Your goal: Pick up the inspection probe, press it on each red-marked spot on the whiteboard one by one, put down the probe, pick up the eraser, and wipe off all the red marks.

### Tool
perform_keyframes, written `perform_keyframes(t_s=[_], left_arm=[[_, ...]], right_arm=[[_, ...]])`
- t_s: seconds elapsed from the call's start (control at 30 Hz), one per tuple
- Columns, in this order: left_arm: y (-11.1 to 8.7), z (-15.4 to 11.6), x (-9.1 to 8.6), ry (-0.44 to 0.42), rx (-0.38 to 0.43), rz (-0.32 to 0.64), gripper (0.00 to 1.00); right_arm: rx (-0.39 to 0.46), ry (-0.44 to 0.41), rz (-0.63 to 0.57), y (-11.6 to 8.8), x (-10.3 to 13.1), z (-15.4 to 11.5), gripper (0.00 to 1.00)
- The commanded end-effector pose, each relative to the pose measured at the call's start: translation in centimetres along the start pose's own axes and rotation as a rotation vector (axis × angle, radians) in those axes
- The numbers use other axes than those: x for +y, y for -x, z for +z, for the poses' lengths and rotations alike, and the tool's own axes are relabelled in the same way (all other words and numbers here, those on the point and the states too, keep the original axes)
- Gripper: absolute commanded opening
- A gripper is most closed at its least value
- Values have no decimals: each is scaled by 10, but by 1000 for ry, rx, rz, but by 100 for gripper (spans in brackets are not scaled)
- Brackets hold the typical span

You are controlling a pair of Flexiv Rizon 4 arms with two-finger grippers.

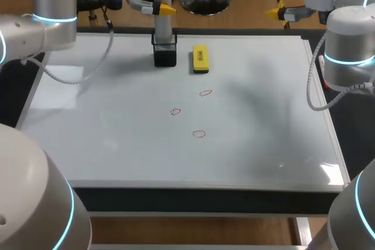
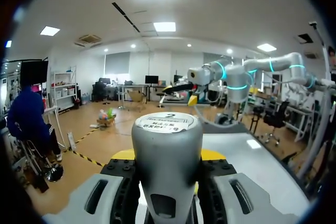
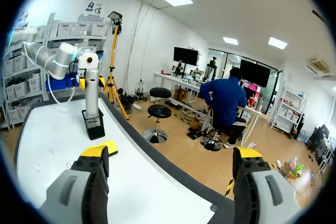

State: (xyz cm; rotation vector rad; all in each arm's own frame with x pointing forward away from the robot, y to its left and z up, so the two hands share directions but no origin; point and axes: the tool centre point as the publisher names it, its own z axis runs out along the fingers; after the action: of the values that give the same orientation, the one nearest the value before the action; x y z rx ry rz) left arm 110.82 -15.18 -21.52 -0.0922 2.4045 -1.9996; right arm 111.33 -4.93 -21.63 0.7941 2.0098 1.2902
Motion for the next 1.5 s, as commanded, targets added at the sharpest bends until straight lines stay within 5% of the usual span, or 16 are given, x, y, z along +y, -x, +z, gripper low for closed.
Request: perform_keyframes(t_s=[0.03, 0.87, 1.5], left_arm=[[-6, -6, -14, 10, -18, 13, 0], [-9, -42, -49, -34, -92, 60, 0], [-28, -129, -18, -33, -230, 22, 0]], right_arm=[[1, -1, 0, 0, 0, 0, 100], [1, -1, 0, 0, 0, 0, 100], [1, -1, 0, 0, 0, 0, 100]])
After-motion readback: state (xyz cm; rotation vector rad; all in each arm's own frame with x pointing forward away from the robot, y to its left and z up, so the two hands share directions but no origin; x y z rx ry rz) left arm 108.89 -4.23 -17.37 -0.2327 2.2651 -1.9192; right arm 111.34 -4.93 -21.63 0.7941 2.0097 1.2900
